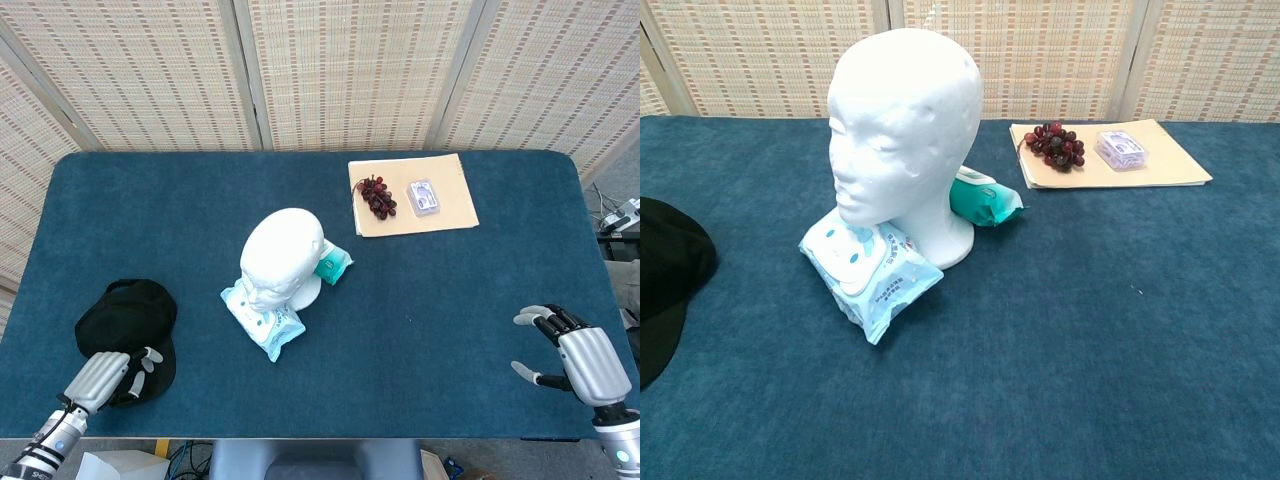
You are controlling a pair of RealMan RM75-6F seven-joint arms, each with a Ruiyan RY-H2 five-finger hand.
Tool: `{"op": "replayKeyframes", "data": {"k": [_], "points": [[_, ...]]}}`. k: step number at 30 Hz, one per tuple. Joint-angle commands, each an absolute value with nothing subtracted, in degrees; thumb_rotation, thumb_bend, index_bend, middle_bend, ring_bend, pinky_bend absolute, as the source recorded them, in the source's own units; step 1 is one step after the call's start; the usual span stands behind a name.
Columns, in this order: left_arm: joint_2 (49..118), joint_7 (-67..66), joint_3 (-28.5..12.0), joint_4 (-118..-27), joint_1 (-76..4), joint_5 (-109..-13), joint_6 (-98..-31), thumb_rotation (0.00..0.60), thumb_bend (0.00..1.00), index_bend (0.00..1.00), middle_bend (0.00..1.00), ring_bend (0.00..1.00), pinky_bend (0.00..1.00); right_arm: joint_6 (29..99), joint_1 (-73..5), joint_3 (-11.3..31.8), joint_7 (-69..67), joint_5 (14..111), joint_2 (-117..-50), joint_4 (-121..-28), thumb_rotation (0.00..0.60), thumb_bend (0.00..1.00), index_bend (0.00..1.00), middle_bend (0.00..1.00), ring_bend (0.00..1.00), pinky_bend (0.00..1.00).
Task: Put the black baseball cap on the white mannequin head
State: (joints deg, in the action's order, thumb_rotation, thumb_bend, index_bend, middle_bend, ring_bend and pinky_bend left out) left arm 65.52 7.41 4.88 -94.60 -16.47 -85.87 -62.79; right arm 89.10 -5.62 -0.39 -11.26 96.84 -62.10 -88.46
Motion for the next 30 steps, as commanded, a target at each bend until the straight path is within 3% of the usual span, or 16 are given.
{"op": "replayKeyframes", "data": {"k": [1,30], "points": [[65.86,5.99,4.29,-93.88,-16.52,-84.56,-62.65,0.600,0.61,0.32,0.42,0.37,0.47,89.07,-5.64,-0.41,-11.24,96.87,-62.10,-88.45,0.600,0.04,0.35,0.32,0.26,0.43],[65.84,1.06,-0.83,-86.05,-18.71,-76.77,-61.14,0.600,0.61,0.33,0.41,0.36,0.45,88.44,-5.93,-0.25,-10.78,96.30,-62.33,-88.57,0.600,0.04,0.35,0.32,0.26,0.43]]}}
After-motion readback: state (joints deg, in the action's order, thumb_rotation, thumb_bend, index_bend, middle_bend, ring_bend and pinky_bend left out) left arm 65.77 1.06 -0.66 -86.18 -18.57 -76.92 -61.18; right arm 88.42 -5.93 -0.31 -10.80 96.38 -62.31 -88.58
